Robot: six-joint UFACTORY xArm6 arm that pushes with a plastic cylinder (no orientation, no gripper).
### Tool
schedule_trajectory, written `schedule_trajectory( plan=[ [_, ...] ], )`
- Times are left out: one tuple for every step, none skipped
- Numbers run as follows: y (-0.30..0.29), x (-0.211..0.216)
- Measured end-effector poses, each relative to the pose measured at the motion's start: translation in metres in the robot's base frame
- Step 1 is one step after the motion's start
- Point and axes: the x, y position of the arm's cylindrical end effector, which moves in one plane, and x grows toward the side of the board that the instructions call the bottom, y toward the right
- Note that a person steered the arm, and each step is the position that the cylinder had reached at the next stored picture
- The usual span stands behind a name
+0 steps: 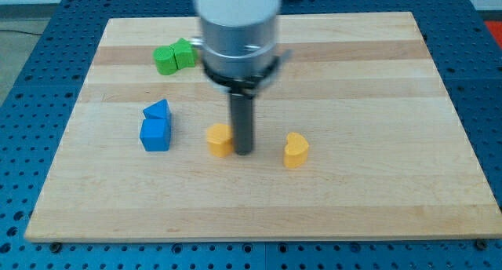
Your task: Separate the yellow hexagon from the blue blocks
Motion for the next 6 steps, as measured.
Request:
schedule_trajectory(
  plan=[
    [0.010,0.037],
    [-0.002,0.016],
    [-0.038,-0.022],
    [-0.040,-0.018],
    [-0.053,0.007],
    [-0.102,0.002]
  ],
)
